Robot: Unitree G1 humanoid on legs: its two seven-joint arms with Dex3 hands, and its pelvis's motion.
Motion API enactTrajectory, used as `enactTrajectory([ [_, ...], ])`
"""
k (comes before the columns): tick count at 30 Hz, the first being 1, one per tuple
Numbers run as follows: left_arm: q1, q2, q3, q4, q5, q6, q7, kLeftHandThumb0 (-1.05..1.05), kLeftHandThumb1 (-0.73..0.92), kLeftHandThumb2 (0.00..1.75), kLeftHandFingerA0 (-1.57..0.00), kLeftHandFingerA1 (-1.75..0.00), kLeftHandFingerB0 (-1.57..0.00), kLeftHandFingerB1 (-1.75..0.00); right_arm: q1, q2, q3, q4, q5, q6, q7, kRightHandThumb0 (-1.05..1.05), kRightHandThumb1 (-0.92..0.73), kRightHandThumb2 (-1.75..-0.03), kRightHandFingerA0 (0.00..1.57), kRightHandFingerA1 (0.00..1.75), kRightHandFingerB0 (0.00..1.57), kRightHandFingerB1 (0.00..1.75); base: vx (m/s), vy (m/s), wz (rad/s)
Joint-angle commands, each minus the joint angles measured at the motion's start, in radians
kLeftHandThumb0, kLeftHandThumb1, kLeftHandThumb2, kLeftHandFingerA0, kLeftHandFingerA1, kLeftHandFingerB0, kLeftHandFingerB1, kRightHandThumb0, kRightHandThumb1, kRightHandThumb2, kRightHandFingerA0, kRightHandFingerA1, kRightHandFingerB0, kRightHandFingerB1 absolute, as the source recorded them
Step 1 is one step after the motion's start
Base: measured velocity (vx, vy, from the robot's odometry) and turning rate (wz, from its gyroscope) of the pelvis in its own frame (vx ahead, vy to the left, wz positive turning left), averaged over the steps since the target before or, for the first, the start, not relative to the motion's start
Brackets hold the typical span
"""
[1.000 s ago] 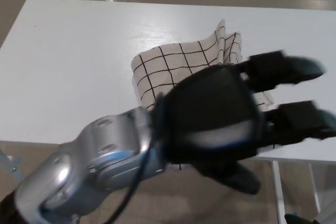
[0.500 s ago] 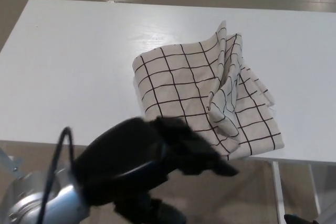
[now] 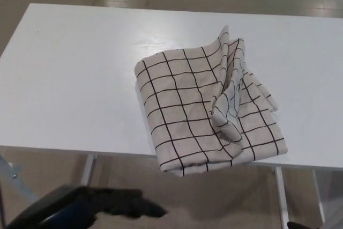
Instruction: Use the left hand to fold a white towel with checkered patterns in half.
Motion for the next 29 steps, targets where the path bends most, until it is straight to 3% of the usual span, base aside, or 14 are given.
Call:
enactTrajectory([
  [1,0.110,-0.086,0.106,0.484,-0.285,0.060,-0.142,-0.68,0.49,0.81,-0.28,-0.59,-0.16,-0.45,0.056,0.031,-0.038,0.048,0.089,0.037,0.031,-0.39,-0.85,-0.65,0.40,0.52,0.43,0.55,0.00,0.000,0.00],
  [3,0.052,-0.123,0.084,0.597,-0.186,0.025,-0.050,-0.65,0.46,0.79,-0.18,-0.59,-0.11,-0.45,0.056,0.033,-0.040,0.044,0.094,0.046,0.035,-0.39,-0.85,-0.65,0.39,0.52,0.43,0.55,0.00,0.000,0.00],
  [7,-0.020,-0.177,0.063,0.753,-0.059,-0.042,0.093,-0.66,0.46,0.78,-0.15,-0.58,-0.12,-0.45,0.070,0.029,-0.042,0.033,0.095,0.038,0.044,-0.39,-0.85,-0.65,0.39,0.52,0.43,0.56,0.00,0.000,0.00],
  [8,-0.035,-0.193,0.062,0.786,-0.039,-0.048,0.134,-0.63,0.56,0.57,-0.13,-0.56,-0.18,-0.38,0.071,0.031,-0.042,0.030,0.096,0.039,0.043,-0.38,-0.85,-0.65,0.39,0.51,0.43,0.55,0.00,0.000,0.00],
  [10,-0.061,-0.219,0.063,0.848,-0.007,-0.067,0.195,-0.63,0.56,0.57,-0.13,-0.56,-0.18,-0.38,0.073,0.034,-0.044,0.024,0.097,0.040,0.043,-0.38,-0.85,-0.65,0.39,0.51,0.43,0.55,0.00,0.000,0.00],
  [11,-0.084,-0.278,0.085,0.903,-0.005,-0.040,0.299,-0.62,0.43,0.74,-0.06,-0.55,-0.15,-0.48,0.070,0.037,-0.045,0.015,0.094,0.044,0.037,-0.39,-0.84,-0.65,0.39,0.60,0.42,0.56,0.00,0.000,0.00],
  [12,-0.102,-0.322,0.102,0.947,-0.004,-0.022,0.377,-0.62,0.43,0.74,-0.06,-0.55,-0.15,-0.48,0.067,0.040,-0.045,0.008,0.092,0.047,0.033,-0.39,-0.84,-0.65,0.39,0.60,0.42,0.56,0.00,0.000,0.00],
  [13,-0.142,-0.399,0.138,1.032,-0.003,0.003,0.530,-0.61,0.42,0.73,-0.05,-0.55,-0.13,-0.47,0.056,0.040,-0.048,0.005,0.093,0.045,0.030,-0.40,-0.84,-0.65,0.39,0.56,0.42,0.55,0.00,0.000,0.00],
  [16,-0.160,-0.414,0.149,1.070,0.001,-0.007,0.565,-0.61,0.42,0.73,-0.05,-0.55,-0.13,-0.47,0.052,0.040,-0.051,0.007,0.094,0.043,0.031,-0.40,-0.84,-0.65,0.39,0.56,0.42,0.55,0.00,0.000,0.00],
  [17,-0.179,-0.419,0.153,1.088,0.021,-0.001,0.617,-0.54,0.52,0.55,-0.03,-0.49,-0.11,-0.37,0.036,0.039,-0.054,0.005,0.100,0.050,0.035,-0.39,-0.84,-0.65,0.39,0.51,0.42,0.54,0.00,0.000,0.00],
  [18,-0.210,-0.426,0.159,1.117,0.049,-0.003,0.693,-0.53,0.52,0.56,-0.02,-0.48,-0.10,-0.36,0.008,0.037,-0.059,0.011,0.104,0.047,0.036,-0.39,-0.84,-0.65,0.39,0.53,0.42,0.54,0.00,0.000,0.00],
  [24,-0.257,-0.427,0.167,1.186,0.059,-0.041,0.723,-0.51,0.51,0.56,-0.01,-0.44,-0.08,-0.34,-0.017,0.034,-0.058,0.030,0.070,0.014,0.002,-0.39,-0.82,-0.64,0.40,0.53,0.43,0.54,0.00,0.000,0.00],
  [25,-0.273,-0.424,0.167,1.206,0.059,-0.048,0.725,-0.57,0.44,0.68,-0.03,-0.41,-0.06,-0.36,-0.020,0.027,-0.056,0.031,0.058,0.008,-0.003,-0.38,-0.82,-0.64,0.40,0.53,0.43,0.54,0.00,0.000,0.00],
  [29,-0.283,-0.425,0.169,1.234,0.055,-0.064,0.723,-0.56,0.44,0.68,-0.03,-0.40,-0.06,-0.36,-0.020,0.022,-0.056,0.035,0.047,0.006,-0.012,-0.38,-0.81,-0.64,0.40,0.52,0.43,0.54,0.00,0.000,0.00],
])
